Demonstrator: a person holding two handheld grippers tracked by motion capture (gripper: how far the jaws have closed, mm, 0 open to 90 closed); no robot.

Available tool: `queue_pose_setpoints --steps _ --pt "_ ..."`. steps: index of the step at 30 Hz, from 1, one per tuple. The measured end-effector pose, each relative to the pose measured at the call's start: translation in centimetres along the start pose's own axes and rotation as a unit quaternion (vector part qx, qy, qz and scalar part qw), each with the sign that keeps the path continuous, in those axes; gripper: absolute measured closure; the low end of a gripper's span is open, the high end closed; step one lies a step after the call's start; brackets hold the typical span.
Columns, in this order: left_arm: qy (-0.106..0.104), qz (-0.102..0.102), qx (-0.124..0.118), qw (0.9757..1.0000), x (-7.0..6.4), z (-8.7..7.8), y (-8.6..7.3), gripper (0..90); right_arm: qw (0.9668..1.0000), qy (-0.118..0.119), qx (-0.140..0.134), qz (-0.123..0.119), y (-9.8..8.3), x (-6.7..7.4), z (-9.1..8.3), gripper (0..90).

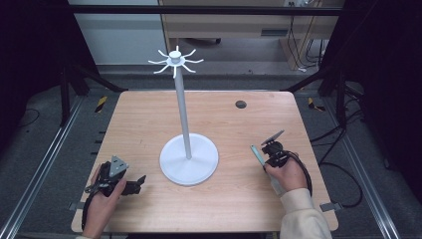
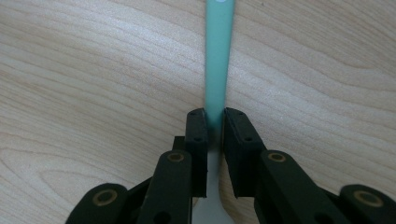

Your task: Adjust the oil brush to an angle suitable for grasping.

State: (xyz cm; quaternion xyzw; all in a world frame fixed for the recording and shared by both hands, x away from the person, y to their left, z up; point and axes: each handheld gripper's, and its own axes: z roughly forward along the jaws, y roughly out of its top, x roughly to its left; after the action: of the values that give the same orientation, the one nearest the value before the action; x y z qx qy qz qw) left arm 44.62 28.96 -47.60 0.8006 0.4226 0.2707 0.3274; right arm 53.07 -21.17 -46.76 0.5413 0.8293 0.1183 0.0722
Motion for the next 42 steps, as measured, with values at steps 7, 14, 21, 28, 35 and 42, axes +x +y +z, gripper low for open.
queue_pose_setpoints --steps 7,14,21,28,35,42 --pt "-0.001 -0.001 0.0 1.0 0.0 0.0 0.0 3.1 1.0 0.001 -0.002 0.003 0.0 0.0 0.0 82.0" --pt "-0.001 -0.001 0.0 1.0 0.0 0.1 0.0 3.1 0.9998 0.003 -0.008 0.02 0.0 -0.2 -0.2 82.4" --pt "-0.001 -0.001 0.0 1.0 0.0 0.0 0.0 3.2 0.9996 0.003 -0.022 0.019 0.1 -0.3 -1.0 82.5" --pt "0.002 -0.002 0.003 1.0 0.1 0.0 -0.1 3.1 0.9982 0.004 -0.058 0.016 1.1 -0.3 -3.7 82.5" --pt "0.005 -0.003 0.004 1.0 0.0 -0.1 -0.2 3.1 0.9962 0.014 -0.086 0.013 3.4 -0.4 -5.5 82.5" --pt "0.001 -0.001 0.004 1.0 -0.1 0.0 -0.2 3.1 0.9927 0.015 -0.115 0.032 5.3 -1.6 -6.0 82.5"
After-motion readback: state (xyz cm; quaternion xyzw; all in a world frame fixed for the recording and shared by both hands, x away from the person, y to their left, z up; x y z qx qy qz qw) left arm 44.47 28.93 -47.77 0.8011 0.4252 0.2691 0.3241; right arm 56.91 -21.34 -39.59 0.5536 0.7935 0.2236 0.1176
